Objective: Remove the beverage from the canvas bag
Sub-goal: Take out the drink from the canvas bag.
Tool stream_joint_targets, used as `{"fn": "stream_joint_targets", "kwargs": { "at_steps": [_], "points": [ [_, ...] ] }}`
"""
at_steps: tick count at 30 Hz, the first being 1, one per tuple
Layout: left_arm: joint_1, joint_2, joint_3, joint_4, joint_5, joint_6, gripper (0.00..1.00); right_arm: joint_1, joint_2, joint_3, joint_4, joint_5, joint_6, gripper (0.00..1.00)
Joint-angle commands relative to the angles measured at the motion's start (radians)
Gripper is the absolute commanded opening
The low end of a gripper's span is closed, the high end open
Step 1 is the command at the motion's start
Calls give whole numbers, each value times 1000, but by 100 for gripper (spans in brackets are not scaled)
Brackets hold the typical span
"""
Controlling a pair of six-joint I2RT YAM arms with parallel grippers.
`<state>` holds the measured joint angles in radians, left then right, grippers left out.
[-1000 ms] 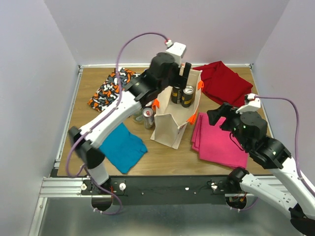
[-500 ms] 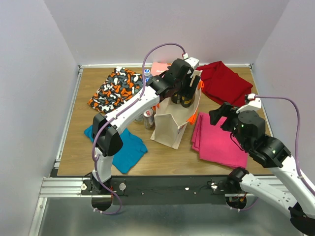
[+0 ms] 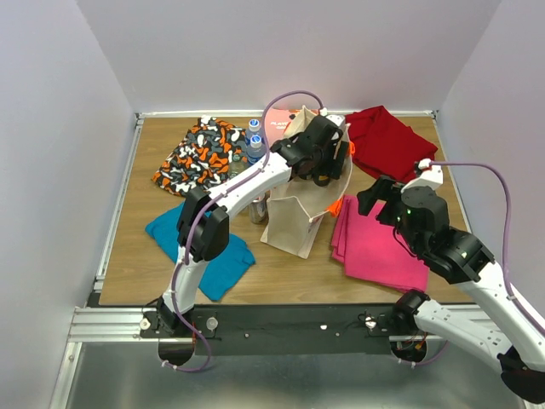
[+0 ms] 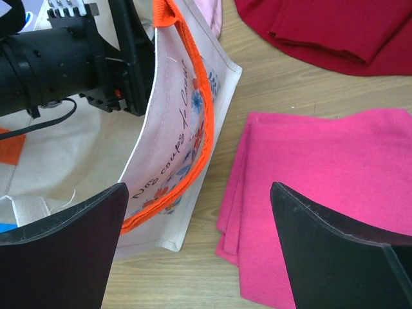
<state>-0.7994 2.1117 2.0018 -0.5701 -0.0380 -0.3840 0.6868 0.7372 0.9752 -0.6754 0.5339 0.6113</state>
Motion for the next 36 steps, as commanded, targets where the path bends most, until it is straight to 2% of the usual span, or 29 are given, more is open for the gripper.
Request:
{"fn": "stream_joint_targets", "kwargs": {
  "at_steps": [1,9,21,26,36],
  "points": [
    [2,17,9,94,-52,-87,81,-1,16,31,-10,31,10,100],
    [0,36,-54,226,-152,-156,81,-1,50,22,11,23,13,100],
    [-17,74,-43,231,-301,-148,79,-1,114,22,34,15,-10,100],
    [-30,42,-83,246,-362,-142,79,-3,134,23,37,12,-18,100],
    [-38,74,-57,268,-358,-131,80,-1,120,17,43,14,-15,100]
  ]
}}
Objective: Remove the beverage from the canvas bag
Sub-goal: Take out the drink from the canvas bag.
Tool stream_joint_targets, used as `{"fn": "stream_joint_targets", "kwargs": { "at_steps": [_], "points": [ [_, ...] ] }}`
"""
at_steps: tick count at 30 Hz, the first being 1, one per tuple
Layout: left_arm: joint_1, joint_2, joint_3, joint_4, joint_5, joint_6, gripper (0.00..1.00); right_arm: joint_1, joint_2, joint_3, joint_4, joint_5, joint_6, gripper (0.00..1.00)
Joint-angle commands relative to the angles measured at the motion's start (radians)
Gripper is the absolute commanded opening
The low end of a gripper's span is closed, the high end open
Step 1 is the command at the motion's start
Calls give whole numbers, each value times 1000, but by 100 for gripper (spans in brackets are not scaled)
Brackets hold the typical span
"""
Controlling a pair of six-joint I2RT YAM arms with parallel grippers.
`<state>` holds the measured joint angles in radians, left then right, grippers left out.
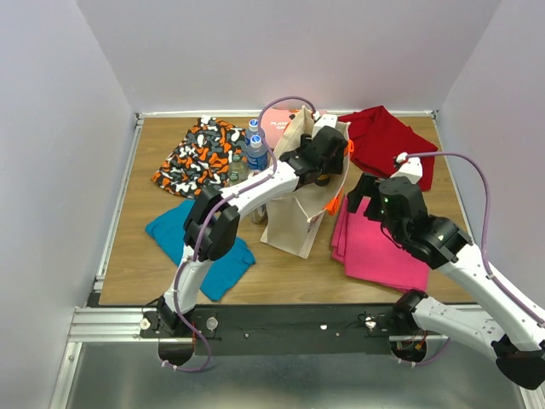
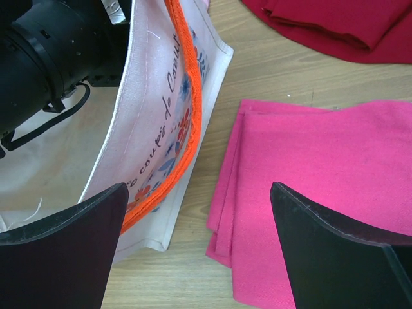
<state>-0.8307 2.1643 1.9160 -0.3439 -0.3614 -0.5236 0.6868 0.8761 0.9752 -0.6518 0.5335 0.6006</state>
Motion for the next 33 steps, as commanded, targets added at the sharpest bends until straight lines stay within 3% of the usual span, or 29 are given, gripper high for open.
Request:
{"fn": "stream_joint_targets", "kwargs": {
  "at_steps": [1,7,33],
  "points": [
    [-7,25,37,45,-31,13,80,-1,-20,16,20,14,-4,100],
    [-7,80,120,2,-19,16,80,-1,-26,17,14,16,-1,100],
    [-7,150,175,-60,-76,39,80,-1,-20,13,23,17,-5,100]
  ]
}}
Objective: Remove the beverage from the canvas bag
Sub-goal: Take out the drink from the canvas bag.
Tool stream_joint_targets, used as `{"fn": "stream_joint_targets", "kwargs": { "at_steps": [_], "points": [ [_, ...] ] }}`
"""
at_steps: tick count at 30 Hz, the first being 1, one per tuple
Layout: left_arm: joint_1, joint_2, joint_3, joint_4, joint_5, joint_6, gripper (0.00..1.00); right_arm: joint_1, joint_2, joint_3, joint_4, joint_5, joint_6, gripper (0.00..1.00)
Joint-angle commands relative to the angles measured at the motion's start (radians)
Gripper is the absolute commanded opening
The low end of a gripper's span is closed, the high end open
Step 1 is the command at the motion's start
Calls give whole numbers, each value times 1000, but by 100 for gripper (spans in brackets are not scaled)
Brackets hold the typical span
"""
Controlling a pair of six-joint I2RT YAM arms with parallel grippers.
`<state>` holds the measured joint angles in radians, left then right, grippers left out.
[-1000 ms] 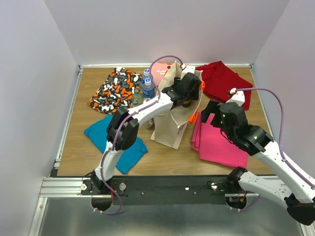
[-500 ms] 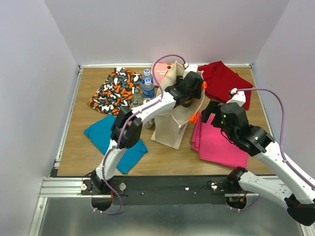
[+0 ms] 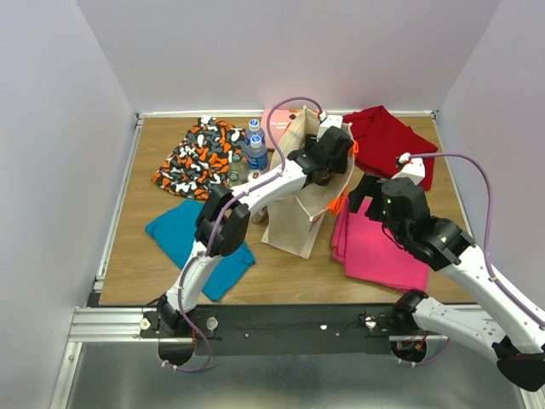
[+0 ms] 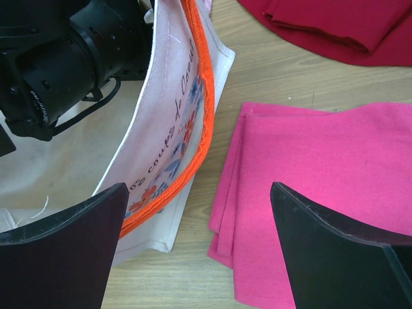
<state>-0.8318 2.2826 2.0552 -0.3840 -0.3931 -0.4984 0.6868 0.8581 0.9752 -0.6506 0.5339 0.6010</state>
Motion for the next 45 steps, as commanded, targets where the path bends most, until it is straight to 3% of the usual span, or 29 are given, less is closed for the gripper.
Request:
{"fn": "stream_joint_targets", "kwargs": {
  "at_steps": [1,7,10,13,16,18,19,31,45],
  "points": [
    [-6,32,39,-23,-49,15,80,-1,-4,10,22,17,-7,100],
    [-6,28,37,-26,-59,26,67,-3,-5,10,20,20,-4,100],
    [-6,22,26,-18,-55,23,55,-1,-5,7,20,18,-4,100],
    [-6,15,17,-15,-53,26,41,-1,-5,5,19,15,-1,100],
    [-6,11,8,-18,-55,29,22,-1,-10,2,20,17,0,100],
    [-6,3,-1,-15,-55,27,3,-1,-11,0,20,17,0,100],
    [-6,-1,-9,-15,-55,26,0,-3,-13,-1,20,17,0,100],
    [-15,-136,-104,2,-27,61,0,-3,-18,0,23,15,3,100],
    [-16,-230,-23,-49,20,132,0,-1,-34,-9,25,9,10,100]
  ]
}}
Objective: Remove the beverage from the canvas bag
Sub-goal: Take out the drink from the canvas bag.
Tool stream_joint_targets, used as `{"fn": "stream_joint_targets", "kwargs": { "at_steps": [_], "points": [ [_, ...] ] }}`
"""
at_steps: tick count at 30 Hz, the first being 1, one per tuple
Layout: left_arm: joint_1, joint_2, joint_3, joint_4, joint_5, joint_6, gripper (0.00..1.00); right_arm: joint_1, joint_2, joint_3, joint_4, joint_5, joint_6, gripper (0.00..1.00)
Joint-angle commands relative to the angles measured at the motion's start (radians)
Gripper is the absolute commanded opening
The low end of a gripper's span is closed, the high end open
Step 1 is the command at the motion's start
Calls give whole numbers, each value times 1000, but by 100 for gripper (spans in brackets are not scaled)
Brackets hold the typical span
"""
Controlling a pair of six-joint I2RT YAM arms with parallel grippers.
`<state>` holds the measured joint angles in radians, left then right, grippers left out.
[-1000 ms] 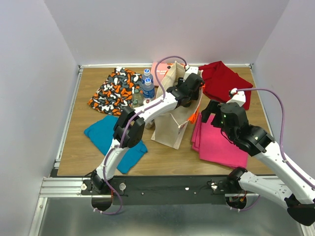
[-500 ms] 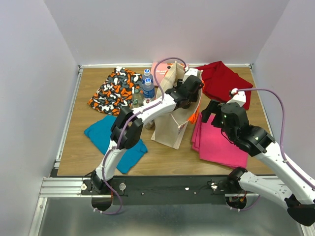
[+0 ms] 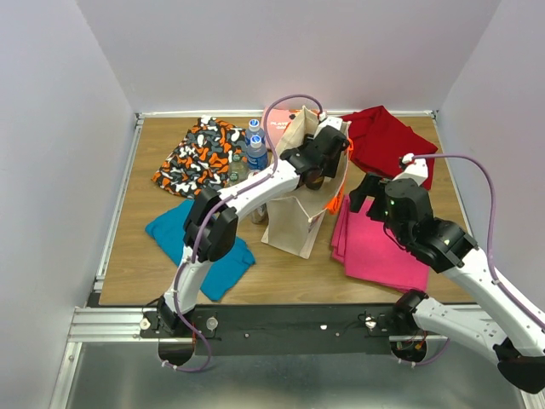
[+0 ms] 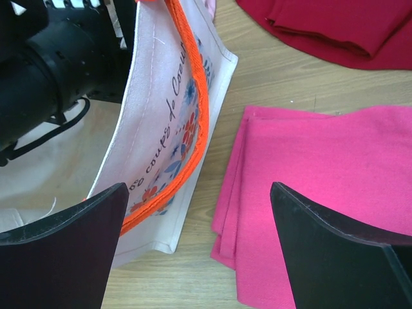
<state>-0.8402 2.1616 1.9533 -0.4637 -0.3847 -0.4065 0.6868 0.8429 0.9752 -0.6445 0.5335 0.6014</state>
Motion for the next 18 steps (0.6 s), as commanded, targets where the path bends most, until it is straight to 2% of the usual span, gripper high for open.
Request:
{"fn": "stream_joint_targets", "kwargs": {
  "at_steps": [1,11,18],
  "points": [
    [-8,-112,85,27,15,49,0,-1,-18,-10,19,10,9,100],
    [-8,-121,171,-50,84,75,0,-3,-25,-15,22,5,11,100],
    [-8,-149,179,-82,106,92,0,-1,-33,-20,22,2,14,100]
  ]
}}
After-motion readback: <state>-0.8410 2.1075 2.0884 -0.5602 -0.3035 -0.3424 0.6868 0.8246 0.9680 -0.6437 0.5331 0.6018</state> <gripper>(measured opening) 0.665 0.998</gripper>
